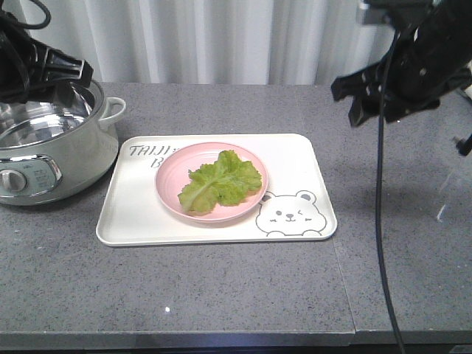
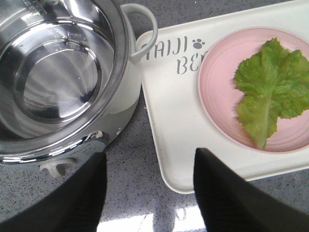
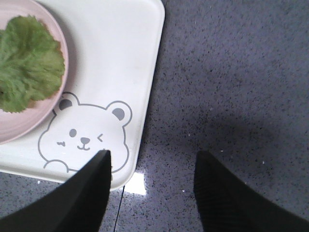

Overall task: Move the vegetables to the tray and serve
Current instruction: 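Move both grippers down to the opposite short edges of the tray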

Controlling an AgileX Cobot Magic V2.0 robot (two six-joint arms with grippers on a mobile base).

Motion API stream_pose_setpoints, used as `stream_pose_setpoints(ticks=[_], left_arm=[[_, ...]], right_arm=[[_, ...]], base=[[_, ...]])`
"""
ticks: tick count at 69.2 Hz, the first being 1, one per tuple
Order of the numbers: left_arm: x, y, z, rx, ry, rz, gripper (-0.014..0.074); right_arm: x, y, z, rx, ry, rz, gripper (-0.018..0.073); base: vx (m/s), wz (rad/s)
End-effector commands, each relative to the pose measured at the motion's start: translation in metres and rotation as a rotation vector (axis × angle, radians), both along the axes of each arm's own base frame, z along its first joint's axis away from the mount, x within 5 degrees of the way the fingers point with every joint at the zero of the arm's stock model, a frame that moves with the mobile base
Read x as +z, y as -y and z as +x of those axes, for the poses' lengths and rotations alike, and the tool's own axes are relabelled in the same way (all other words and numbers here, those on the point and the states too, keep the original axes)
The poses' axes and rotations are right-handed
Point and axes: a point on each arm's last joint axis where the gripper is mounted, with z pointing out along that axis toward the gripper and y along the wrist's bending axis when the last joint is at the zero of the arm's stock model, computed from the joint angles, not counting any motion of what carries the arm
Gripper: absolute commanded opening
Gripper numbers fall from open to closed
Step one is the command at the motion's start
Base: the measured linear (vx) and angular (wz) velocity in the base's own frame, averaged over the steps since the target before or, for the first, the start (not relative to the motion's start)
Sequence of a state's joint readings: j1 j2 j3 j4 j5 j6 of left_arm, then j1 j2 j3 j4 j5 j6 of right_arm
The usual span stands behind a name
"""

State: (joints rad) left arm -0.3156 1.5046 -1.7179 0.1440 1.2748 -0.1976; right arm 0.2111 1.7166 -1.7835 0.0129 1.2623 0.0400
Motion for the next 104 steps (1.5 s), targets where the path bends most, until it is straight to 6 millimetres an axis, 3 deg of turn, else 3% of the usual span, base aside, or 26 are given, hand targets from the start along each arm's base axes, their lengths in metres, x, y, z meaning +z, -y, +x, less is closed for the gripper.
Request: stream_pose_setpoints(ticks=[1, 16, 25, 43, 73, 104], left_arm=[[0.011, -0.005, -0.007, 0.016, 0.049, -0.014, 0.0396], [0.004, -0.004, -0.006, 0.021, 0.027, -0.01, 0.0396], [-0.011, -0.003, -0.003, 0.034, -0.023, -0.001, 0.0396], [-0.045, 0.001, 0.011, 0.044, -0.133, 0.029, 0.0396], [-0.049, 0.002, 0.015, 0.057, -0.142, 0.025, 0.0396], [-0.07, 0.007, 0.025, 0.054, -0.208, 0.031, 0.0396]], right_arm=[[0.009, 0.01, -0.008, -0.023, 0.003, -0.012, 0.0379], [0.005, 0.038, -0.004, -0.103, -0.027, 0.071, 0.0379], [0.005, 0.046, -0.003, -0.115, -0.032, 0.135, 0.0379], [-0.002, 0.044, 0.003, -0.1, -0.056, 0.162, 0.0379], [-0.017, 0.036, 0.014, -0.069, -0.1, 0.232, 0.0379], [-0.035, 0.032, 0.024, -0.058, -0.153, 0.244, 0.0379]], base=[[0.0, 0.0], [0.0, 0.0], [0.0, 0.0], [0.0, 0.0], [0.0, 0.0], [0.0, 0.0]])
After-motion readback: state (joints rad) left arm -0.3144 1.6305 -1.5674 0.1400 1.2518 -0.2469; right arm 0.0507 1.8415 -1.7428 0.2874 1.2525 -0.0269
